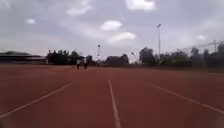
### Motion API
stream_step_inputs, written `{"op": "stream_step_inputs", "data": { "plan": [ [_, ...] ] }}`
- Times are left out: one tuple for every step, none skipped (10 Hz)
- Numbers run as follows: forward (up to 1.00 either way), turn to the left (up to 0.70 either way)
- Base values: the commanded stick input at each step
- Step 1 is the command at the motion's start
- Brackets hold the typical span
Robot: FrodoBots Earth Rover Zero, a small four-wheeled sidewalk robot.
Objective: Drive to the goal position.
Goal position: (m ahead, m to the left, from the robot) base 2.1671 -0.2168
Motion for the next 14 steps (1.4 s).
{"op": "stream_step_inputs", "data": {
  "plan": [
    [0.45, 0.27],
    [0.45, 0.27],
    [0.45, 0.27],
    [0.45, 0.27],
    [0.45, 0.27],
    [0.45, 0.27],
    [0.45, 0.27],
    [0.45, 0.27],
    [0.45, 0.27],
    [0.45, 0.27],
    [0.45, 0.27],
    [0.45, 0.27],
    [0.45, 0.27],
    [0.45, 0.27]
  ]
}}
